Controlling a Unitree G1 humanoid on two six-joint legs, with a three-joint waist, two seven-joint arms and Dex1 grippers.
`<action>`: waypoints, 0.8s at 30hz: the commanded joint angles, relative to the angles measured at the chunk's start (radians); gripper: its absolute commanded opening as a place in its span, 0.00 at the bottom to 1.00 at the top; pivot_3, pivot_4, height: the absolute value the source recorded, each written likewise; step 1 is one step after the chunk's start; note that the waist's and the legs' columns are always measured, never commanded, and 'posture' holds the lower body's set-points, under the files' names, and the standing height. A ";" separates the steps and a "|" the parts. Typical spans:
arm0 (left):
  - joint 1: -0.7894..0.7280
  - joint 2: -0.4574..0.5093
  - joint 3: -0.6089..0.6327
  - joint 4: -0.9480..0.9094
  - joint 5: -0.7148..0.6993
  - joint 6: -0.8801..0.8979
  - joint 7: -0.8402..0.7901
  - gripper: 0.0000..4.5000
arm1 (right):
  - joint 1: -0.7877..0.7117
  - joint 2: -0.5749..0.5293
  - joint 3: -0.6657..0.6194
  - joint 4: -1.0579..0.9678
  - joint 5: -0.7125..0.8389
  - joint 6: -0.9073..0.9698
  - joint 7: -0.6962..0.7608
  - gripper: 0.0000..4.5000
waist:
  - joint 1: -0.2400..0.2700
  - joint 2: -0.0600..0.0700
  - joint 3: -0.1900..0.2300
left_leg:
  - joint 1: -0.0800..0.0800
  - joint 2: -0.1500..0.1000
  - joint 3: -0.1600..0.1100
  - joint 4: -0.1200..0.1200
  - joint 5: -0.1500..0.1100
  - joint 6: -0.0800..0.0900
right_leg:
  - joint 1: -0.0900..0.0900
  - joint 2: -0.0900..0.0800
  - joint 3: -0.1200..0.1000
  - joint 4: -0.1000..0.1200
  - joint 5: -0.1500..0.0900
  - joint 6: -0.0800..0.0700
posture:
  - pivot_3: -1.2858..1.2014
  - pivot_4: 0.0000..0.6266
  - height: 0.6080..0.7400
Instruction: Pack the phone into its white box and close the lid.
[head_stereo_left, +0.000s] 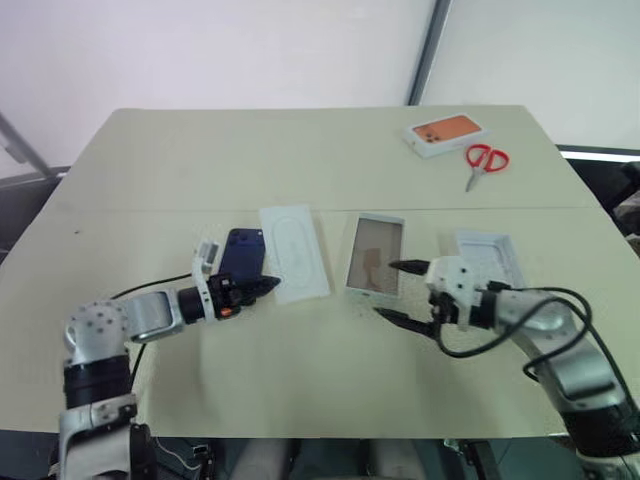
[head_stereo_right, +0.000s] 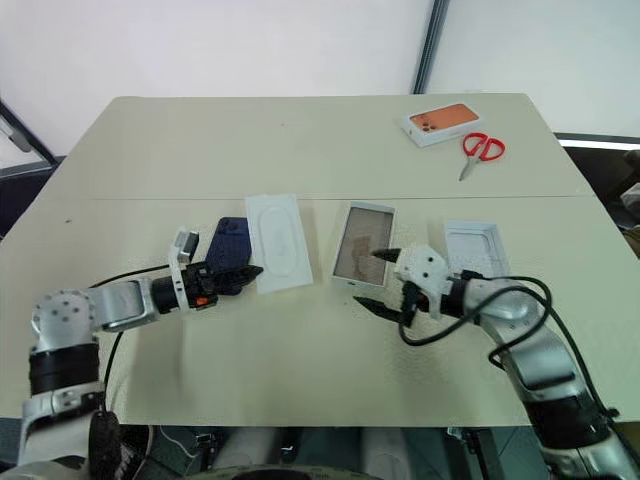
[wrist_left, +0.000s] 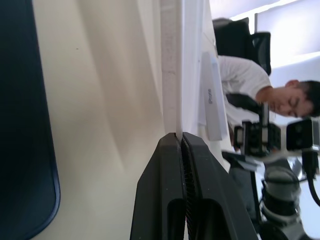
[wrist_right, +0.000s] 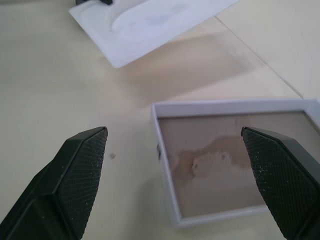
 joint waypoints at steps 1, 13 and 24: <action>-0.008 0.020 -0.010 -0.016 0.006 -0.008 -0.043 0.01 | -0.027 0.010 0.021 0.023 -0.020 -0.012 0.004 1.00 | 0.005 0.000 0.000 | 0.000 0.000 0.000 0.000 0.000 0.000 | 0.000 0.000 0.000 0.000 0.000 0.000 | 0.52 0.24 1.00; 0.009 0.044 -0.036 -0.091 0.058 -0.066 -0.097 0.00 | -0.093 0.007 0.134 0.160 -0.112 -0.079 0.079 0.01 | -0.001 -0.001 0.000 | 0.000 0.000 -0.001 0.000 0.000 -0.001 | 0.000 0.000 0.000 0.000 0.000 0.000 | 0.52 0.24 1.00; -0.032 0.058 -0.012 -0.061 -0.046 0.040 -0.121 0.00 | 0.072 -0.048 0.149 -0.100 -0.080 -0.100 0.149 0.00 | 0.004 -0.001 0.001 | 0.000 0.000 -0.002 0.000 0.000 -0.001 | 0.000 0.000 -0.001 0.000 0.000 0.000 | 0.52 0.24 1.00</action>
